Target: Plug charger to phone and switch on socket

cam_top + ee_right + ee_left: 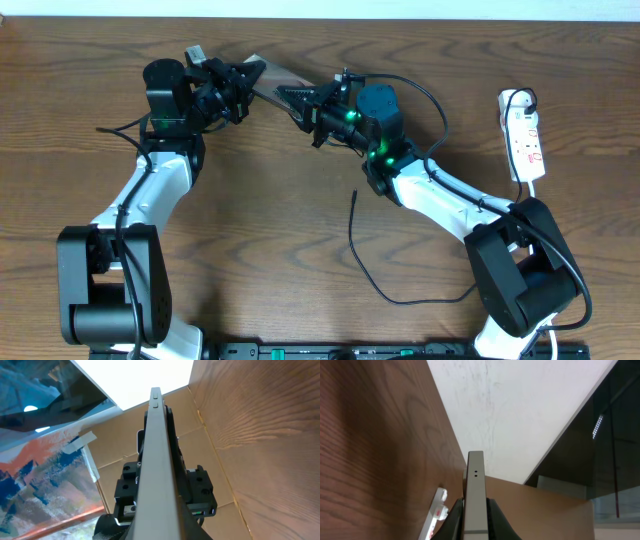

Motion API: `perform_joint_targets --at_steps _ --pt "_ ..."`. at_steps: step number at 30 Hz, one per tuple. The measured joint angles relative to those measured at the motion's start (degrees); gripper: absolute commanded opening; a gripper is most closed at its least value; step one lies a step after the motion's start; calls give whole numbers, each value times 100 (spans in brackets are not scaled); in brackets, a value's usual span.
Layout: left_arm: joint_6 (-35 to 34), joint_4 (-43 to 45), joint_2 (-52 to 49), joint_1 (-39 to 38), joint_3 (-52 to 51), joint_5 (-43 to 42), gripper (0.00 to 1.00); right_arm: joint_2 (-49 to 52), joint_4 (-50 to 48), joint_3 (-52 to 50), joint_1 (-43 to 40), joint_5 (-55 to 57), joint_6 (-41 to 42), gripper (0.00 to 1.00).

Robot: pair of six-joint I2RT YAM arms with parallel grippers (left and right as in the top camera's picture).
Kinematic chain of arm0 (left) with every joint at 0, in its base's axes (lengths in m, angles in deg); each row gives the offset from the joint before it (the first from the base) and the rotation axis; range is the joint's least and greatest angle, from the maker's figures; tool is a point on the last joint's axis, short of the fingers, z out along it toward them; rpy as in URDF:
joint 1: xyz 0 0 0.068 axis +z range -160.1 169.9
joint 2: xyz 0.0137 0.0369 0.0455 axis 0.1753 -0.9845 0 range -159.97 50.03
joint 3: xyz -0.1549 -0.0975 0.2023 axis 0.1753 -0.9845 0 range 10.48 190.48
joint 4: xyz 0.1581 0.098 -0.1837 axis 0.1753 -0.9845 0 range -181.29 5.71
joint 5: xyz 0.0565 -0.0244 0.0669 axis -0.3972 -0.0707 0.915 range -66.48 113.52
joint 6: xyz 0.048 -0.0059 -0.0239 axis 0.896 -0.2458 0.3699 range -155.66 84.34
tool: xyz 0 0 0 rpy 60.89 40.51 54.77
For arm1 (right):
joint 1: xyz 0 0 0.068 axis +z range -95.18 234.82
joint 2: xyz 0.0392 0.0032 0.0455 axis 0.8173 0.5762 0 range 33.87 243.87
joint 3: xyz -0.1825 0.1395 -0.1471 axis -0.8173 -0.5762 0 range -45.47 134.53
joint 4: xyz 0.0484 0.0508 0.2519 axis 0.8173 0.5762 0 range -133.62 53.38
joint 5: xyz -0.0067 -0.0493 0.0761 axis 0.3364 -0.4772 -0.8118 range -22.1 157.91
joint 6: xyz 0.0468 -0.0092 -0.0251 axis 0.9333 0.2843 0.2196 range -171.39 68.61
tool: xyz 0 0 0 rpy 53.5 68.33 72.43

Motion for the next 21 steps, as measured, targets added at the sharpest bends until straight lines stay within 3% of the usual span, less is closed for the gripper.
perform_joint_targets --at_steps 9,11,15,17,21 --pt "26 -2 0 0 0 0 7 0 -4 0 0 7 -9 29" --pt "26 0 0 -2 0 0 7 0 -2 0 0 13 -4 44" --pt "35 0 0 -2 0 0 7 0 -13 0 0 28 -17 87" --pt "48 -2 0 0 0 0 7 0 -17 0 0 35 -9 99" --pt "87 -2 0 -2 0 2 7 0 -24 0 0 22 -31 99"
